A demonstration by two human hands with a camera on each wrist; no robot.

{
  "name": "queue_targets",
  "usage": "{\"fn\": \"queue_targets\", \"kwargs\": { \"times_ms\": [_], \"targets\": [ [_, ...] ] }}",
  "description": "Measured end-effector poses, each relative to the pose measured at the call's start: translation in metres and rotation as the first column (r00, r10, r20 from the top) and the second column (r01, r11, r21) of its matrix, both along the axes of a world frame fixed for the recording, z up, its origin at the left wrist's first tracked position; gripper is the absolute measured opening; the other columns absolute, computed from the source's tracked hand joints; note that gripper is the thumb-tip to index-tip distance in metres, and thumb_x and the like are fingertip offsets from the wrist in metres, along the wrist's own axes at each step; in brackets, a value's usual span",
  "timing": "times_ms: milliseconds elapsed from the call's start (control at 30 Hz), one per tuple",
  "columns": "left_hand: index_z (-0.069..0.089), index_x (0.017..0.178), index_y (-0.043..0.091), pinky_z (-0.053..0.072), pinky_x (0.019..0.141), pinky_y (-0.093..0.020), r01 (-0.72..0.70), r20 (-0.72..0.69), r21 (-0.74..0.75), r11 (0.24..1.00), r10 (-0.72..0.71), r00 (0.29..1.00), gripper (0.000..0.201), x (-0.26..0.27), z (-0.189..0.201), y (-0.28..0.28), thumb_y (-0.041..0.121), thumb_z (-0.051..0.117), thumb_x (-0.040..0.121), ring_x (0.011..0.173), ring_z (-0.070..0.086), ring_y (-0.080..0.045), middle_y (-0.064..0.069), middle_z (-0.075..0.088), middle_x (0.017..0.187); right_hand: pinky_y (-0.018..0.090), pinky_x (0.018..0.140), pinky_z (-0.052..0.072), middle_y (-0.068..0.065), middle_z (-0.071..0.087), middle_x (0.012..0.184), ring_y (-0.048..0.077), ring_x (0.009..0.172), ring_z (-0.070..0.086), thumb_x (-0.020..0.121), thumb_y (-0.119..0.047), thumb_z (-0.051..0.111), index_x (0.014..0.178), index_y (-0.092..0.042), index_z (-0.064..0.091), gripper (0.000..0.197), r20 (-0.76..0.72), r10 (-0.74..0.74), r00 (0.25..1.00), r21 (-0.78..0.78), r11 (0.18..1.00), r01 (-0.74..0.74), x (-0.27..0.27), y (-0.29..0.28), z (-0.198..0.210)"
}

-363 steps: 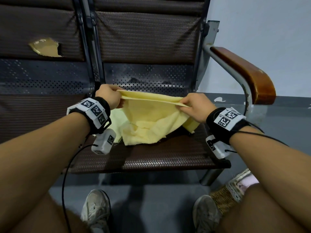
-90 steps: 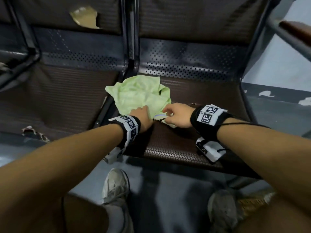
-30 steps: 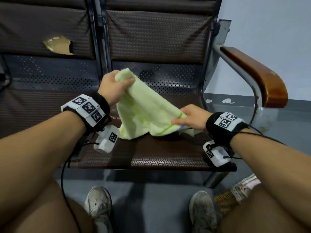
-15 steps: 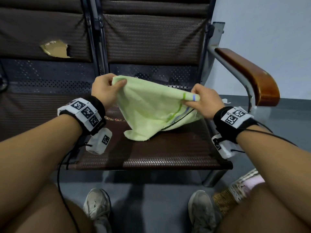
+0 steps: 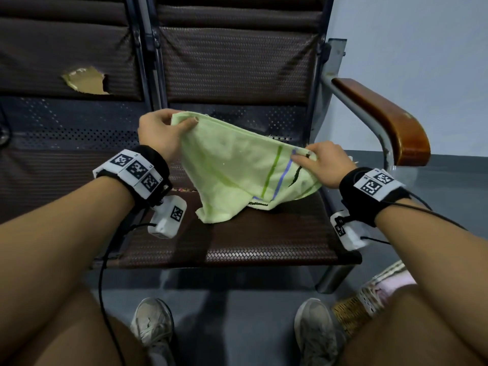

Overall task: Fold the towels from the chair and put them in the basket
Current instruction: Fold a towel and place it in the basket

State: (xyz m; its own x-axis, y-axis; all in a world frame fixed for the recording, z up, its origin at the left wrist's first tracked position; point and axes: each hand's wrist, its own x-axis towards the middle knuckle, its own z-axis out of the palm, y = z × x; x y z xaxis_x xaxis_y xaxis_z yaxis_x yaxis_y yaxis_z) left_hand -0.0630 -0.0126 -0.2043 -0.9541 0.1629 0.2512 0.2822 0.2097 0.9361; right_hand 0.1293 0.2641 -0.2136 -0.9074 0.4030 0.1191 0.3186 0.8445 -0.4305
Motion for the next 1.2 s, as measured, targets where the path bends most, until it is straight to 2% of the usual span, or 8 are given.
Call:
{"fn": "queue_targets", "kwargs": {
  "times_ms": [200, 400, 567, 767, 900, 1000, 1100, 1200],
  "targets": [
    [0.065, 0.069, 0.017, 0.06, 0.073, -0.041, -0.074, 0.171, 0.074, 0.994, 0.061, 0.983, 0.03, 0.006, -0.012, 0.014, 0.045, 0.071, 0.078, 0.076, 0.07, -0.028, -0.006, 0.071, 0.076, 0.048, 0.092, 0.054, 0.026, 0.073, 0.099, 0.033, 0.087, 0.07, 0.095, -0.037, 0.063, 0.095, 0.01, 0.07, 0.047, 0.012, -0.028, 1.0, -0.643, 0.766, 0.029, -0.003, -0.036, 0.004],
    [0.072, 0.085, 0.014, 0.054, 0.059, -0.028, 0.156, 0.187, 0.123, 0.98, -0.178, 0.966, 0.022, 0.057, -0.006, 0.042, 0.036, 0.074, 0.086, 0.066, 0.069, -0.014, -0.001, 0.073, 0.074, 0.037, 0.08, 0.056, 0.023, 0.06, 0.107, 0.031, 0.093, 0.062, 0.1, -0.015, 0.051, 0.119, 0.003, 0.061, 0.029, 0.045, -0.031, 0.998, -0.91, 0.412, 0.054, -0.015, -0.077, 0.016],
    [0.078, 0.088, 0.02, 0.054, 0.063, -0.027, 0.45, 0.028, -0.047, 0.892, -0.449, 0.893, 0.015, 0.103, -0.004, 0.05, 0.035, 0.077, 0.084, 0.07, 0.069, -0.009, 0.004, 0.074, 0.075, 0.029, 0.063, 0.059, 0.01, 0.074, 0.088, 0.019, 0.076, 0.073, 0.1, -0.039, 0.052, 0.116, -0.006, 0.067, 0.04, -0.019, -0.015, 1.0, -0.961, 0.275, -0.014, -0.021, -0.085, 0.021],
    [0.075, 0.071, 0.014, 0.043, 0.048, -0.023, 0.408, 0.199, 0.055, 0.911, -0.411, 0.89, 0.026, 0.099, -0.002, 0.045, 0.023, 0.058, 0.088, 0.055, 0.059, -0.01, 0.001, 0.07, 0.066, 0.027, 0.062, 0.056, 0.017, 0.068, 0.098, 0.023, 0.085, 0.067, 0.095, 0.0, 0.048, 0.112, 0.001, 0.065, 0.024, -0.04, -0.014, 0.999, -0.861, 0.508, -0.027, -0.024, -0.088, 0.016],
    [0.062, 0.117, 0.021, 0.05, 0.056, -0.029, 0.264, 0.214, -0.038, 0.964, -0.25, 0.944, 0.037, 0.079, -0.003, 0.041, 0.003, 0.051, 0.086, 0.075, 0.062, -0.016, -0.003, 0.065, 0.108, 0.034, 0.076, 0.046, 0.028, 0.066, 0.107, 0.038, 0.097, 0.064, 0.088, 0.008, 0.039, 0.105, 0.004, 0.066, 0.032, -0.061, 0.117, 0.991, -0.741, 0.66, -0.123, -0.022, -0.089, 0.018],
    [0.044, 0.141, 0.011, 0.043, 0.078, -0.037, 0.451, 0.428, 0.118, 0.885, -0.455, 0.781, 0.063, 0.068, -0.006, 0.038, 0.002, 0.048, 0.079, 0.089, 0.053, -0.028, -0.013, 0.052, 0.116, 0.027, 0.064, 0.041, 0.004, 0.063, 0.075, 0.015, 0.068, 0.055, 0.085, 0.009, 0.037, 0.08, -0.012, 0.068, 0.038, -0.071, 0.15, 0.986, -0.681, 0.715, -0.158, -0.02, -0.087, 0.02],
    [0.062, 0.116, -0.001, 0.044, 0.088, -0.038, 0.665, 0.544, 0.182, 0.724, -0.637, 0.546, 0.047, 0.06, -0.007, 0.029, 0.014, 0.056, 0.071, 0.094, 0.058, -0.03, -0.016, 0.064, 0.11, 0.026, 0.054, 0.037, -0.004, 0.054, 0.06, 0.008, 0.052, 0.048, 0.084, 0.001, 0.043, 0.073, -0.006, 0.06, 0.021, -0.05, 0.142, 0.989, -0.671, 0.728, -0.139, -0.019, -0.081, 0.02],
    [0.069, 0.118, 0.006, 0.053, 0.091, -0.039, 0.681, 0.53, 0.156, 0.715, -0.643, 0.553, 0.034, 0.052, -0.01, 0.03, 0.014, 0.068, 0.086, 0.103, 0.068, -0.028, -0.013, 0.071, 0.117, 0.019, 0.058, 0.051, -0.007, 0.073, 0.074, 0.007, 0.065, 0.068, 0.087, -0.026, 0.066, 0.082, -0.015, 0.07, 0.012, 0.03, 0.242, 0.97, -0.62, 0.766, -0.171, -0.017, -0.067, 0.02]
  ]
}}
